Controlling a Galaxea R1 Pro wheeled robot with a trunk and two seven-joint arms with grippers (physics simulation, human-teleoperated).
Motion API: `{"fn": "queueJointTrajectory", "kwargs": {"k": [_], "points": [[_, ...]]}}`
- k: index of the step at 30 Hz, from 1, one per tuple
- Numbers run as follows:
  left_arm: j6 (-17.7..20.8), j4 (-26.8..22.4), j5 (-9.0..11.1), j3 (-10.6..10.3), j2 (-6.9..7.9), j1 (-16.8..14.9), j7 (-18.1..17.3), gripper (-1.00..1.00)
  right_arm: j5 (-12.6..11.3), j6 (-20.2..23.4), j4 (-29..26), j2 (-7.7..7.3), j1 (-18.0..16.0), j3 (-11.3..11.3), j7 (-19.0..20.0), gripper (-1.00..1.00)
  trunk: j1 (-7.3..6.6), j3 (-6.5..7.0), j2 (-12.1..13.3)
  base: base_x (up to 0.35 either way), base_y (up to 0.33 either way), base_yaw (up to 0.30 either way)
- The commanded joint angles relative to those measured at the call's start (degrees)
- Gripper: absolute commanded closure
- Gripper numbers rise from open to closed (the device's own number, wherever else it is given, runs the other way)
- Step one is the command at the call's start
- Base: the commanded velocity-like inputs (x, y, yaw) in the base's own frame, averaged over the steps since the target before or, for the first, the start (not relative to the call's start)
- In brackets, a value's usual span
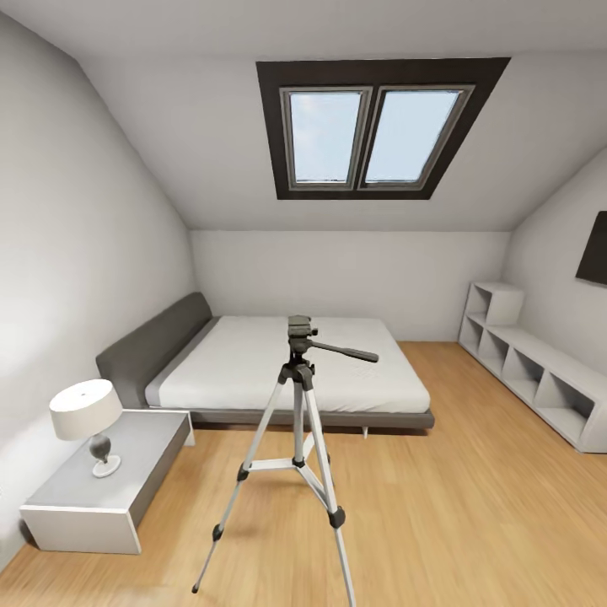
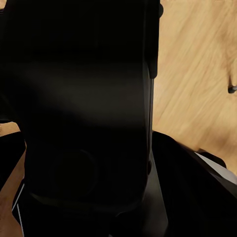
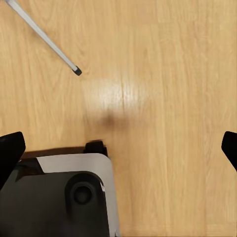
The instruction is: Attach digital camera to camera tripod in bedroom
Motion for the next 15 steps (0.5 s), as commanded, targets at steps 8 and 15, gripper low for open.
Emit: {"fn": "queueJointTrajectory", "kwargs": {"k": [8, 15], "points": [[0.06, 0.02, 0.47, -0.48, 0.01, -0.01, -0.26, 1.00, -0.61, -0.29, 0.19, -0.06, -0.06, 0.48, 0.25, -1.00, 0.02, -0.02, -0.04, 0.000, 0.056, 0.000], [0.07, 0.02, 0.47, -0.48, 0.01, -0.01, -0.26, 1.00, -0.64, -0.42, 0.19, -0.02, -0.06, 0.48, 0.19, -1.00, 0.02, -0.02, -0.04, 0.000, 0.007, 0.000]]}}
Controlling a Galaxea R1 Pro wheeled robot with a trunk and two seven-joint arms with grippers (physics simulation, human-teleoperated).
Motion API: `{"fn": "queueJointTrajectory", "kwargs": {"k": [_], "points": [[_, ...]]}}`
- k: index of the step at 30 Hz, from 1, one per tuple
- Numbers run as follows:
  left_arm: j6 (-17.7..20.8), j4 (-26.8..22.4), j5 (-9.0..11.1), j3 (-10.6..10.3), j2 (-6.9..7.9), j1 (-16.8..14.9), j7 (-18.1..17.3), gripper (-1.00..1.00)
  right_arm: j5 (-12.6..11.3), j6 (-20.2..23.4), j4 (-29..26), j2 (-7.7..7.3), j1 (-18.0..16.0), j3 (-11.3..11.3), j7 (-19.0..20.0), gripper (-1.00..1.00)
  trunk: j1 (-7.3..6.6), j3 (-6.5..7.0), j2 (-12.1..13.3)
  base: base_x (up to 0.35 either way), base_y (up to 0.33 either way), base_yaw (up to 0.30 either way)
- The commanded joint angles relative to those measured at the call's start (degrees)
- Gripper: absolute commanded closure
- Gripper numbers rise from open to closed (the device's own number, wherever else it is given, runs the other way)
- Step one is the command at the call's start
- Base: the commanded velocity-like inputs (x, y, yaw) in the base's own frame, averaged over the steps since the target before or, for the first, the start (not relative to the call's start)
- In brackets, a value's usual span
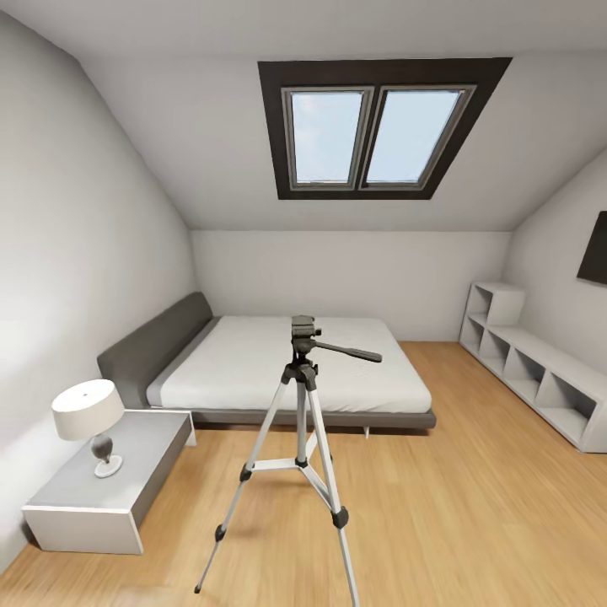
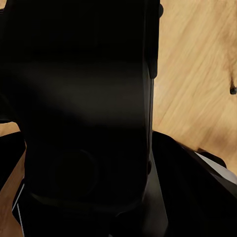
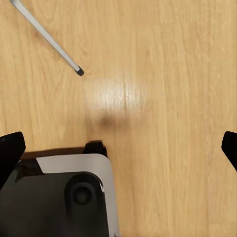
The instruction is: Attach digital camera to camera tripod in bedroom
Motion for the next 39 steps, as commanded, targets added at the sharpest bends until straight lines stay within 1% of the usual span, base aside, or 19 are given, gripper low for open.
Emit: {"fn": "queueJointTrajectory", "kwargs": {"k": [1, 15, 23, 39], "points": [[0.05, 0.02, 0.49, -0.48, 0.01, -0.01, -0.25, 1.00, -0.62, -0.30, 0.19, 0.00, -0.06, 0.48, 0.28, -1.00, 0.02, -0.02, -0.04, 0.000, 0.002, 0.000], [0.05, -0.11, 0.62, -0.46, 0.08, -0.01, -0.25, 1.00, -0.73, -0.24, 0.19, 0.02, -0.06, 0.43, 0.16, -1.00, 0.02, -0.06, -0.04, 0.000, 0.000, 0.000], [0.05, -0.22, 0.37, -0.48, 0.16, -0.01, -0.25, 1.00, -0.62, 0.10, 0.19, -0.05, -0.06, 0.48, 0.21, -1.00, 0.02, -0.67, -0.04, 0.000, 0.000, 0.000], [0.05, -0.24, 0.59, -0.48, 0.18, -0.01, -0.25, 1.00, -0.58, 0.25, 0.19, -0.06, -0.06, 0.48, 0.17, -1.00, 0.02, -2.13, -0.04, 0.000, 0.000, 0.000]]}}
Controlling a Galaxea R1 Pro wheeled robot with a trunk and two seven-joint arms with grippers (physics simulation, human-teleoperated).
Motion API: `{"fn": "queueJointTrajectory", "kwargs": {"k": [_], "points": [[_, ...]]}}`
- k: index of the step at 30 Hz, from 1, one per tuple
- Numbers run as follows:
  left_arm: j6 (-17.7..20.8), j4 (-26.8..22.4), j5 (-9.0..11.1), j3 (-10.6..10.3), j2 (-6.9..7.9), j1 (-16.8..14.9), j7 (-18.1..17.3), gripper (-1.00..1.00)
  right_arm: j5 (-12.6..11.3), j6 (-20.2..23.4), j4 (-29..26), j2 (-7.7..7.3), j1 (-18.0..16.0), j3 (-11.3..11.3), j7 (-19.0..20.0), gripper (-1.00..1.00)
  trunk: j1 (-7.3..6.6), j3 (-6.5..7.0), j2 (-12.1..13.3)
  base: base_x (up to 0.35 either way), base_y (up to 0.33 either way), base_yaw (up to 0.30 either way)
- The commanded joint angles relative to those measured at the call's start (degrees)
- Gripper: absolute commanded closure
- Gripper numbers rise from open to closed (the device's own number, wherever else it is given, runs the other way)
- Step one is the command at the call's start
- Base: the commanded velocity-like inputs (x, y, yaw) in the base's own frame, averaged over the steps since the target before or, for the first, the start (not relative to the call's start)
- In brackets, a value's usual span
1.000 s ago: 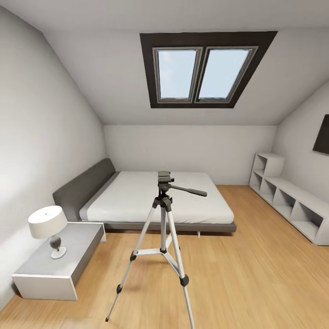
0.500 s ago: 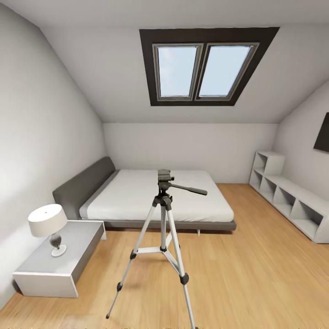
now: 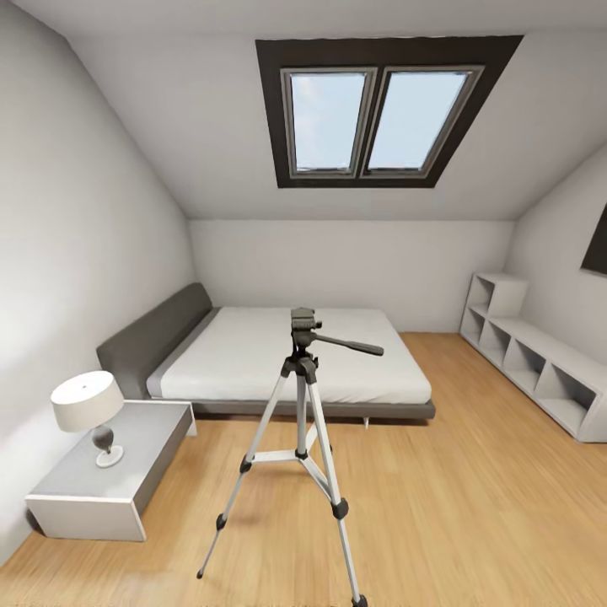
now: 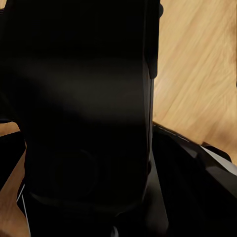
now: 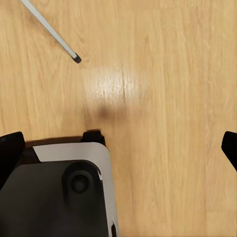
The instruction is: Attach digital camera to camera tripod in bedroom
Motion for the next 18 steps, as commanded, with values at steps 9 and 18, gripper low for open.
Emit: {"fn": "queueJointTrajectory", "kwargs": {"k": [9, 18], "points": [[0.05, 0.03, 0.55, -0.44, 0.02, -0.01, -0.25, 1.00, -0.53, -0.20, 0.18, -0.06, -0.06, 0.55, 0.28, -1.00, 0.02, -0.85, -0.05, 0.000, 0.000, 0.000], [0.05, 0.03, 0.56, -0.46, 0.04, -0.01, -0.25, 1.00, 0.63, -0.20, 0.18, -0.03, -0.06, 0.56, 0.28, -1.00, 0.02, -1.68, -0.05, 0.000, 0.000, 0.000]]}}
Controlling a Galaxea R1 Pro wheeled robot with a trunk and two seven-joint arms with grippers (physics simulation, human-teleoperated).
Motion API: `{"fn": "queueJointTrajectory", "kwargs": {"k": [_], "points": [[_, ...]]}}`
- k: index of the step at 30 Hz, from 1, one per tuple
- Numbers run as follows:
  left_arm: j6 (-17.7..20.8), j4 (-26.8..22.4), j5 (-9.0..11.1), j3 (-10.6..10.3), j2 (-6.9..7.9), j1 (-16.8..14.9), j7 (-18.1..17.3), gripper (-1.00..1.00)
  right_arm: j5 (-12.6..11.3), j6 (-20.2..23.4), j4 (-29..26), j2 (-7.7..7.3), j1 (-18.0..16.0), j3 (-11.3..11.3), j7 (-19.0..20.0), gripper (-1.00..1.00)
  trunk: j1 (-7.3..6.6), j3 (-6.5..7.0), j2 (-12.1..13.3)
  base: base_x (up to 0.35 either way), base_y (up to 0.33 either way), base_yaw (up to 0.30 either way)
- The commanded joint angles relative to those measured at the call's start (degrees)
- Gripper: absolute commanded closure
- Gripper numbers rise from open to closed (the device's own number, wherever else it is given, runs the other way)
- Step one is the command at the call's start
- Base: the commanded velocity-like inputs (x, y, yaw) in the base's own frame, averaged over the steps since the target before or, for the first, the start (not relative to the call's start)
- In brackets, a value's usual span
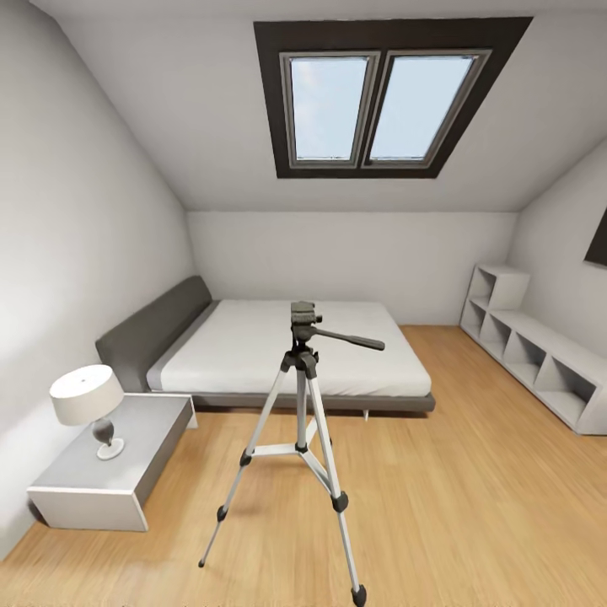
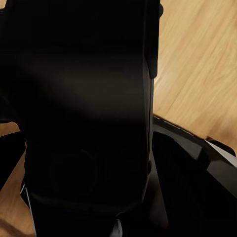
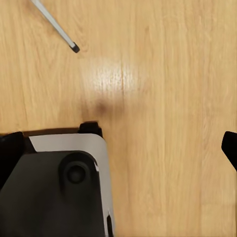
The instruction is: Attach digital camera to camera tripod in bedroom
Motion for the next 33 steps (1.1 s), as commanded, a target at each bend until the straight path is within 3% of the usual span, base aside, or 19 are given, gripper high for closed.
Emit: {"fn": "queueJointTrajectory", "kwargs": {"k": [1, 11, 33], "points": [[0.05, 0.01, 0.49, -0.48, 0.01, -0.01, -0.25, 1.00, -0.23, -0.23, 0.18, 0.02, -0.06, 0.48, 0.29, -1.00, 0.02, -0.12, -0.05, 0.000, 0.000, 0.000], [0.02, 0.01, 0.15, -0.50, 0.00, -0.01, -0.32, 1.00, 3.07, -0.18, 0.18, 0.13, -0.06, 0.40, 0.33, -1.00, 0.02, -1.05, -0.05, 0.000, 0.000, 0.000], [0.01, 0.08, 0.31, -0.53, -0.04, -0.01, -0.27, 1.00, 3.26, -0.28, 0.18, 0.20, -0.06, 0.39, 0.27, -1.00, 0.02, -3.09, -0.05, 0.000, 0.000, 0.000]]}}
